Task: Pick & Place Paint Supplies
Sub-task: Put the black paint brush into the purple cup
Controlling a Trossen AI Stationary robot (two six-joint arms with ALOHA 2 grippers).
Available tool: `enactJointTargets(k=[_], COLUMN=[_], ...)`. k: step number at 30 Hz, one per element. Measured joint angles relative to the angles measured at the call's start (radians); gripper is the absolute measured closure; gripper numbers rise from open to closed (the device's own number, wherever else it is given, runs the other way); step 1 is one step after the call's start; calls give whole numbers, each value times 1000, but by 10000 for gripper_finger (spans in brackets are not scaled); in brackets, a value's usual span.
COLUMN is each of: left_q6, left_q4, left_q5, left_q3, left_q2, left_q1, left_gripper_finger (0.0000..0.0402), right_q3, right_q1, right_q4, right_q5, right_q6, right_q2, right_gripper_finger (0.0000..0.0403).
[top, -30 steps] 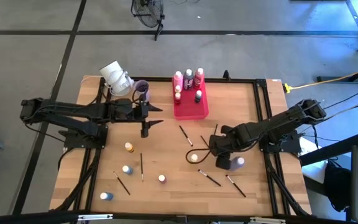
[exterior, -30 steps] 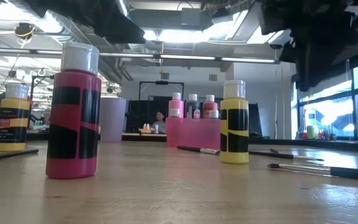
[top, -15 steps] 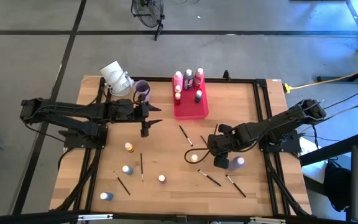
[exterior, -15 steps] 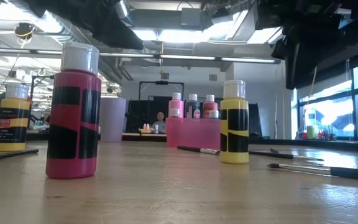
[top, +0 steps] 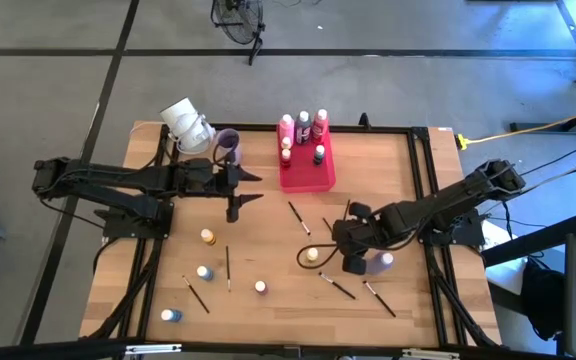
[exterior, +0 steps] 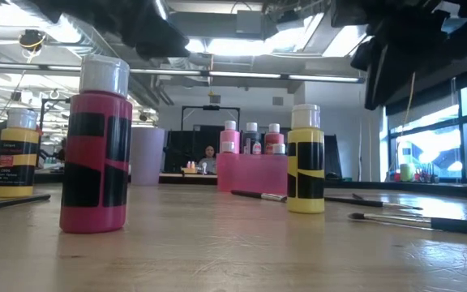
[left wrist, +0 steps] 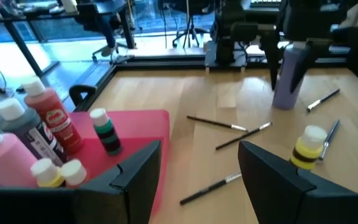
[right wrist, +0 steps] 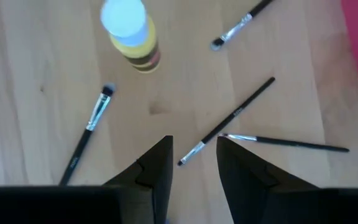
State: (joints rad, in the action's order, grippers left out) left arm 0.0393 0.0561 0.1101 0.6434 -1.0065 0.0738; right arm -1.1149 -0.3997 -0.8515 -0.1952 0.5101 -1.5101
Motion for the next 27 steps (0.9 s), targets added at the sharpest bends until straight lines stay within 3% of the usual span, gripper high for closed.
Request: enactJointTargets(k=[27], left_q6=[-52], left_q4=[53], left_q5=[2], left_q3=[0], left_q2=[0], left_q1=[-2], left_gripper_finger=[192], right_q3=[1], right_q1=[-10], right_q4=[44], right_q5=[170], right_q6=[67], right_q2=[-83], right_gripper_finger=[275])
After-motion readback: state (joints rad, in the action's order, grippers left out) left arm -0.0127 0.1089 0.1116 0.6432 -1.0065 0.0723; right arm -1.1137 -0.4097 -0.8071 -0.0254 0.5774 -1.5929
